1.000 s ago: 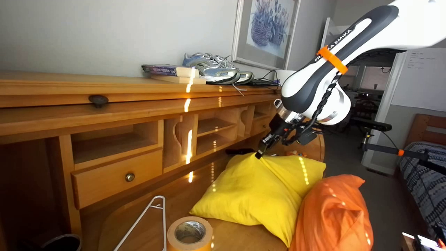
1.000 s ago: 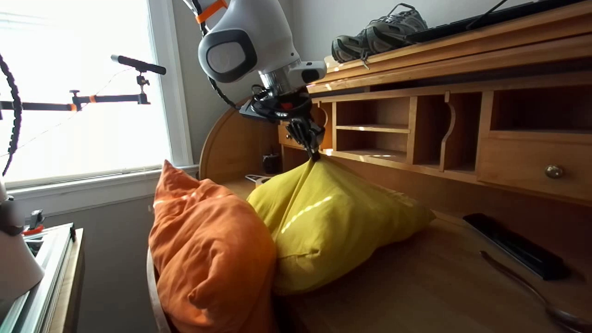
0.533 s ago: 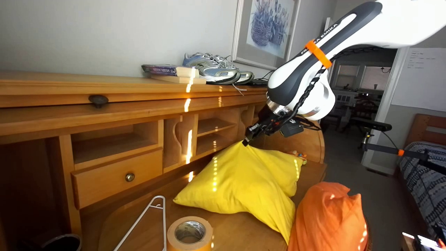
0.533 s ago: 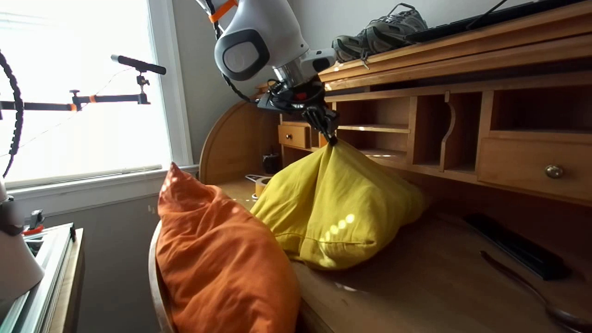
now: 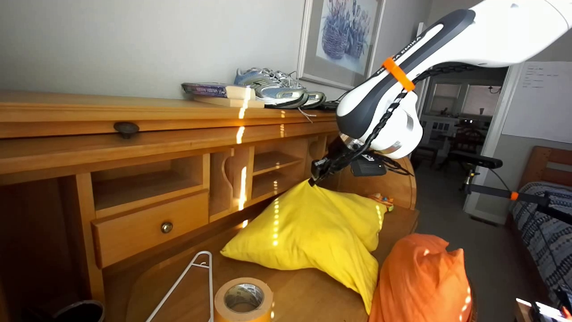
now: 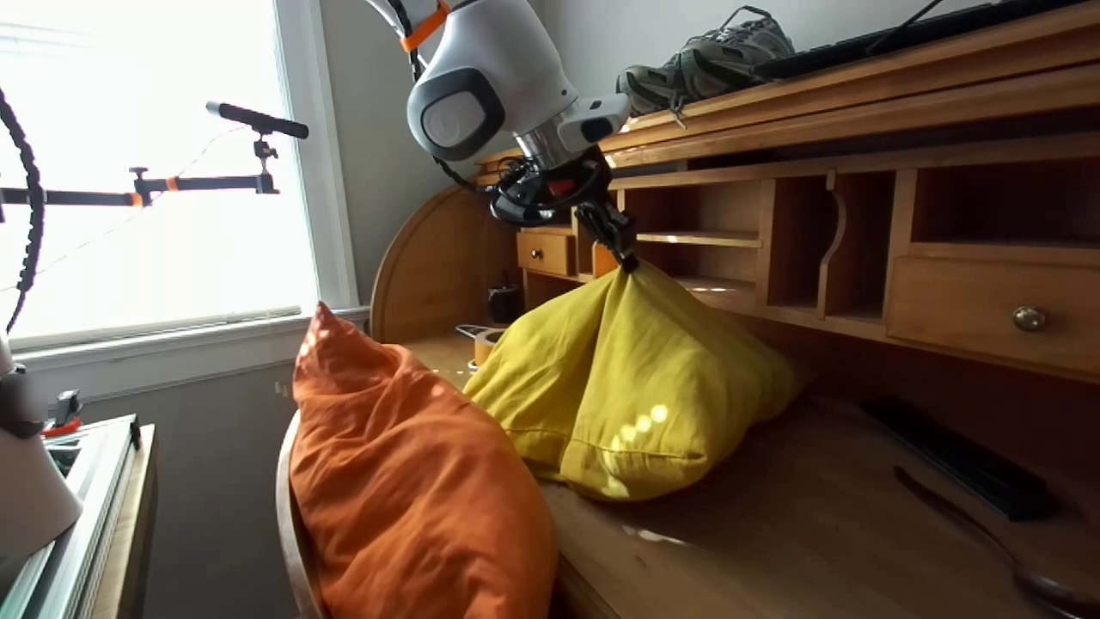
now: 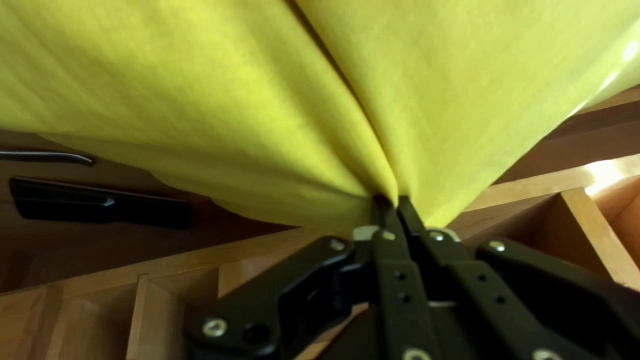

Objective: Move the yellow pillow backwards, then put the shoes on the yellow pillow

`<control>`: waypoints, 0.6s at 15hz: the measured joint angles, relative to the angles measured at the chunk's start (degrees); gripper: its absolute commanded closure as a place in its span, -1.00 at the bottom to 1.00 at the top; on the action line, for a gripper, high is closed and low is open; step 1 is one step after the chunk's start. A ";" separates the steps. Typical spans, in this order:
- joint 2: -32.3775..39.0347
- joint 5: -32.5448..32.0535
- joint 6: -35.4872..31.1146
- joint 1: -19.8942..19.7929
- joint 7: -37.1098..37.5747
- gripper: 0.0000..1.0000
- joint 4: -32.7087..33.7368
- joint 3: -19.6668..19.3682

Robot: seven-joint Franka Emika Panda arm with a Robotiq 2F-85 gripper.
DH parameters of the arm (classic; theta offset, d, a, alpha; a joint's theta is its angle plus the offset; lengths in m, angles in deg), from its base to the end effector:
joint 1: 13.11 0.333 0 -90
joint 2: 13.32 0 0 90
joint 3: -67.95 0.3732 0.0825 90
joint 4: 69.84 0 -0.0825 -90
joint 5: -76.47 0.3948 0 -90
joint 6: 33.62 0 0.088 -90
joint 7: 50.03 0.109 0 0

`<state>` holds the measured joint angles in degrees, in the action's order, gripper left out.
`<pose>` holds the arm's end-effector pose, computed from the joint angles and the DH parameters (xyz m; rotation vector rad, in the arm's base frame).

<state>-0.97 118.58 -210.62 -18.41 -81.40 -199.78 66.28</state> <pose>0.5739 -0.1251 0.3660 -2.9156 0.4325 -0.9411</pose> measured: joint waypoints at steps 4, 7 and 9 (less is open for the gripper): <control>-0.11 -0.08 -0.55 1.53 5.85 0.98 -0.96 -0.77; -0.83 -0.97 -0.55 4.14 10.63 0.98 -2.26 -2.51; -1.65 -2.08 -0.56 6.14 13.88 0.98 -3.09 -4.13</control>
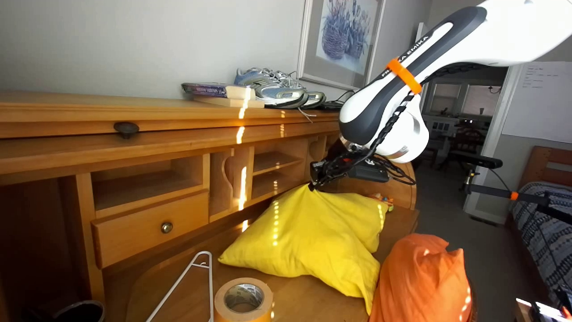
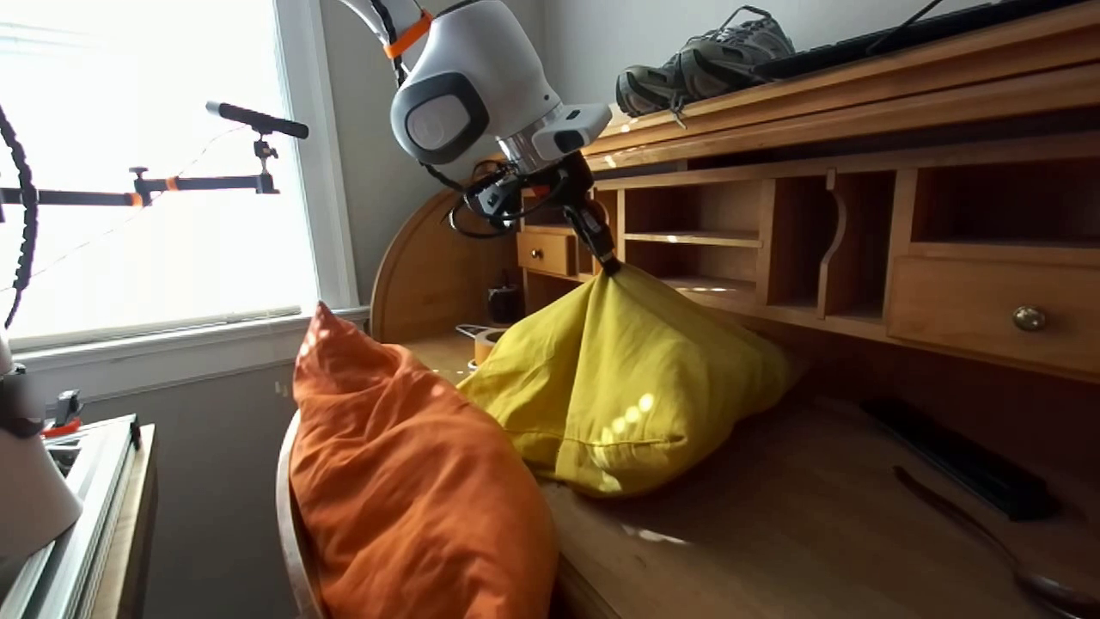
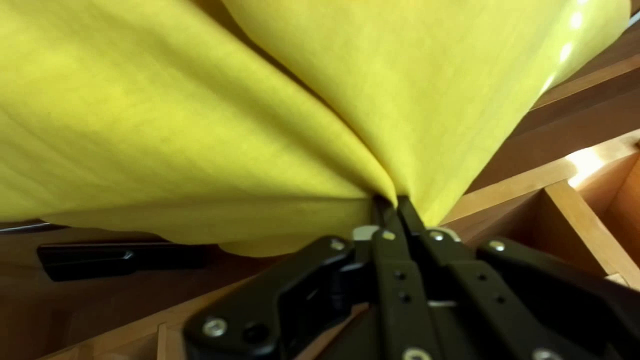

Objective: Move the yellow pillow backwards, then put the shoes on the yellow pillow

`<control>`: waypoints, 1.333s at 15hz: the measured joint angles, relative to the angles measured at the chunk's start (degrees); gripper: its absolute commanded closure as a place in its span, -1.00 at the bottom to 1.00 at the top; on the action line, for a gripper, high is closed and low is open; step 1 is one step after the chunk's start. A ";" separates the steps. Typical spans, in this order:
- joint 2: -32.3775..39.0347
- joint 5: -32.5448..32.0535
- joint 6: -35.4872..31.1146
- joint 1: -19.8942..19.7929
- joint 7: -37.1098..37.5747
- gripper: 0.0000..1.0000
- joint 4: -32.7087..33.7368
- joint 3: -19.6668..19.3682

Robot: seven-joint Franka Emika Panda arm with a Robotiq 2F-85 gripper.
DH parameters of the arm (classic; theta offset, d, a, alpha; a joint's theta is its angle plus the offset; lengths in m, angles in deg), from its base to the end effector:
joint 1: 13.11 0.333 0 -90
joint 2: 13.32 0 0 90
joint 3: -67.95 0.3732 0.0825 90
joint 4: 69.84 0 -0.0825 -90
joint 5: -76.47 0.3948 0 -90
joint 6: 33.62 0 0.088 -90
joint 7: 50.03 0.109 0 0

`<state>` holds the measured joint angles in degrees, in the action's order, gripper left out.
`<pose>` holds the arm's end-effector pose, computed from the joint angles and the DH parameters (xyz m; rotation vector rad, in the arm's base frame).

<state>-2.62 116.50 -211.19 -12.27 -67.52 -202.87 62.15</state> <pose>0.5619 -0.1010 0.3634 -2.8319 0.6683 -0.8896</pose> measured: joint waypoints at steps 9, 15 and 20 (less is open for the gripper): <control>-5.43 -16.64 -0.19 4.64 22.81 0.98 -4.18 -7.38; -6.79 -31.30 -0.11 7.07 37.48 0.95 -5.45 -15.60; -6.81 -37.75 1.57 8.89 43.26 0.98 -5.41 -16.79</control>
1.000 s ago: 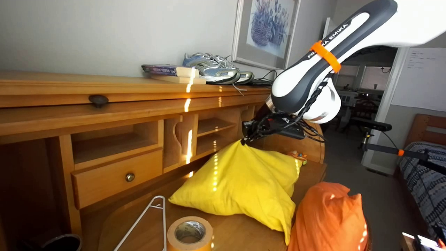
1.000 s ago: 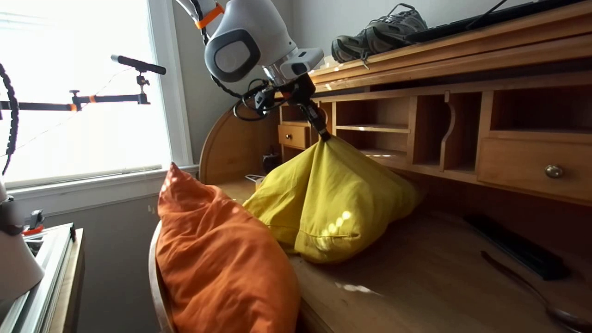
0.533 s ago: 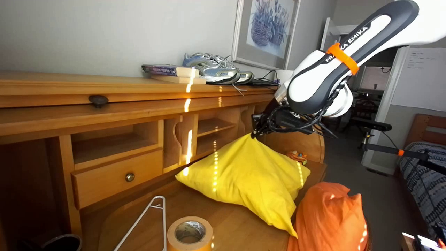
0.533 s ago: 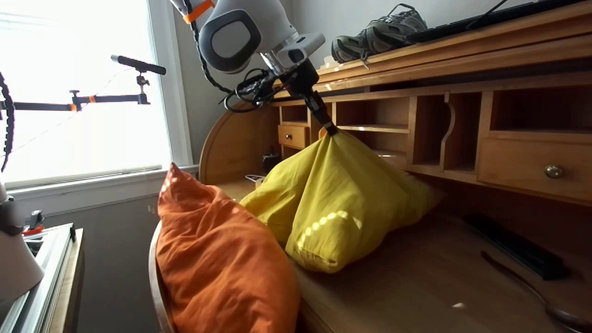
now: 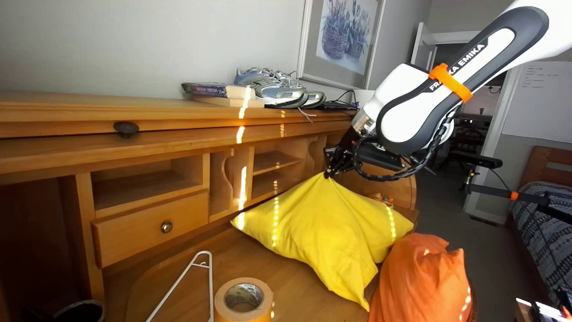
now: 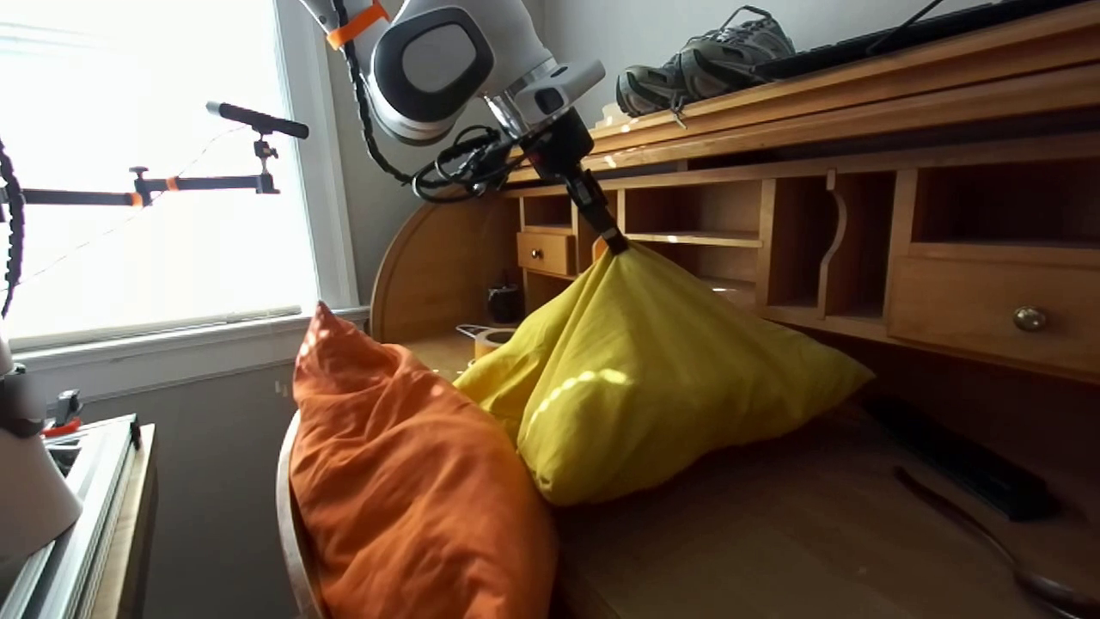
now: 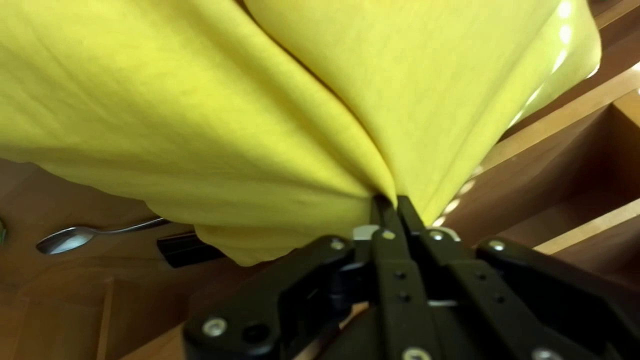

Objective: Move the yellow pillow backwards, then put the shoes on the yellow pillow

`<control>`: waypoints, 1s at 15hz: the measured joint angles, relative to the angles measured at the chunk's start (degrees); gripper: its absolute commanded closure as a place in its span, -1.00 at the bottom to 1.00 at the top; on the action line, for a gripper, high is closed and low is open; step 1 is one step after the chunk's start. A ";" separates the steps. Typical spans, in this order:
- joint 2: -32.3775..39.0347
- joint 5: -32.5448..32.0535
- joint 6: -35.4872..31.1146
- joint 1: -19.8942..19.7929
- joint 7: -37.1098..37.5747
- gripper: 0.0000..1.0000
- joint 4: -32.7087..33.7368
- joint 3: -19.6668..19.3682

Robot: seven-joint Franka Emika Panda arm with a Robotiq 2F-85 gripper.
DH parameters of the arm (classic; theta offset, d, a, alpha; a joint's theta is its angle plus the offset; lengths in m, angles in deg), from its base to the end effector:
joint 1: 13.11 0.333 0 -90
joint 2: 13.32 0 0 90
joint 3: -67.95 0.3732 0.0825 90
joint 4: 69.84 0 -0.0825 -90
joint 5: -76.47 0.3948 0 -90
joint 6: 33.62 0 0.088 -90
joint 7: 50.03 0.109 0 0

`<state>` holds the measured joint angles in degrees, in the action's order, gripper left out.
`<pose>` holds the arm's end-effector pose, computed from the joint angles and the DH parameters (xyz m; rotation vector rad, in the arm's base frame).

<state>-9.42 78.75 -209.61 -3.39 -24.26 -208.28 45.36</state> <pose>0.5335 -0.1230 0.3985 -2.7716 1.0187 -0.8980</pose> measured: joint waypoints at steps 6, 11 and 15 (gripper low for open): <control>-0.24 -3.90 2.87 2.64 2.24 0.98 0.19 0.31; -0.95 -8.47 3.18 3.06 5.12 -0.03 0.49 -0.02; -3.28 -13.23 3.18 3.06 7.76 -0.60 0.59 -0.30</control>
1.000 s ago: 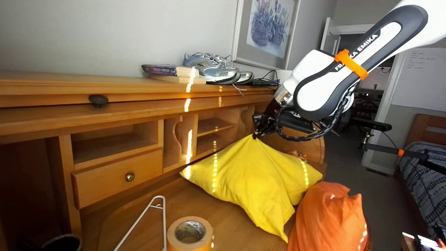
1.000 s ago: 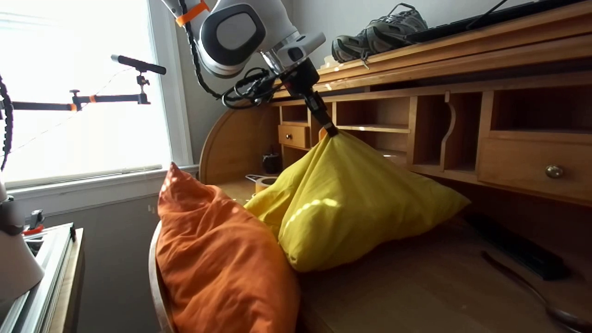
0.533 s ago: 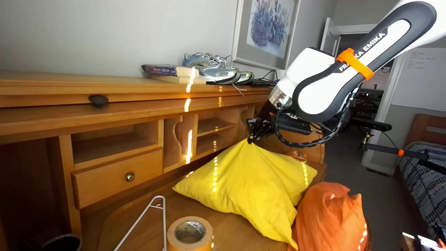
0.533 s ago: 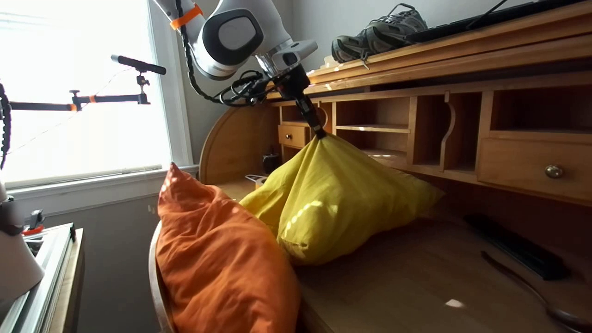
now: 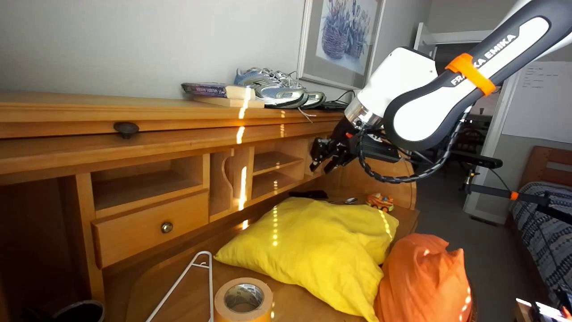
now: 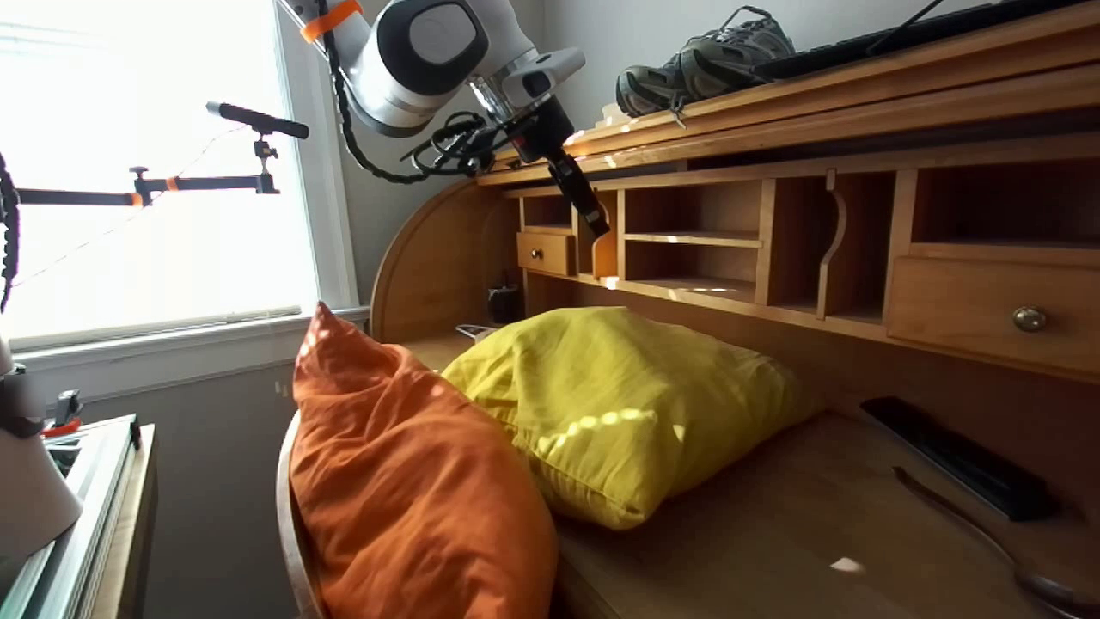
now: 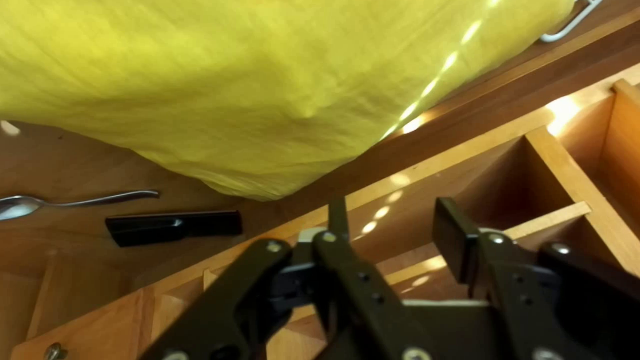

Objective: Move the yellow pillow backwards, then put the shoes on the yellow pillow

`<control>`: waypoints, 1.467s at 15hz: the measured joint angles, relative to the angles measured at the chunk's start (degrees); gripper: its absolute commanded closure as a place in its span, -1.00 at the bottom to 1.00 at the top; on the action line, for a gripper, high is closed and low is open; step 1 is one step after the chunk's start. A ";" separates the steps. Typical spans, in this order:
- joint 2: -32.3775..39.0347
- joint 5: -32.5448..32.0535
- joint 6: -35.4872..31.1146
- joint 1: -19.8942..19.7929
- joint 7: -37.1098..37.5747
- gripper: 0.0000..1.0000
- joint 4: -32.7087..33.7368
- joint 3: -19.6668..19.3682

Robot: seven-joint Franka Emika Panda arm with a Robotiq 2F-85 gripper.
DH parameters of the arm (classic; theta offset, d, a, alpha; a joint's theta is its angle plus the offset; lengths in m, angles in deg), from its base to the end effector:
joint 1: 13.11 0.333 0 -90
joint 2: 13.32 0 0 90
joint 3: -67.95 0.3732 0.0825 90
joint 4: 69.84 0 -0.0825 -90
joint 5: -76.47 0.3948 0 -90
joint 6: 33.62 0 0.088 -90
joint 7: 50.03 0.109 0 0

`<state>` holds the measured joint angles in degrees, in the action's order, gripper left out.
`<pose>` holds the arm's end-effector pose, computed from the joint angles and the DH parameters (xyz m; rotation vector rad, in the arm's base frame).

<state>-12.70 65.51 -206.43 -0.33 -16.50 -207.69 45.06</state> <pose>0.5372 -0.0812 0.4236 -2.8410 0.8446 -0.9199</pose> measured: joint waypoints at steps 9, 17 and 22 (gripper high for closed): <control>-7.65 -9.65 3.38 -0.38 1.61 -1.00 -0.04 0.92; -16.15 -13.33 13.40 -2.26 -0.68 -1.00 0.05 5.67; -19.90 -10.13 19.15 -13.98 -6.52 -1.00 2.22 18.29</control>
<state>-32.60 55.39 -187.28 -14.30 -23.02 -205.47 63.35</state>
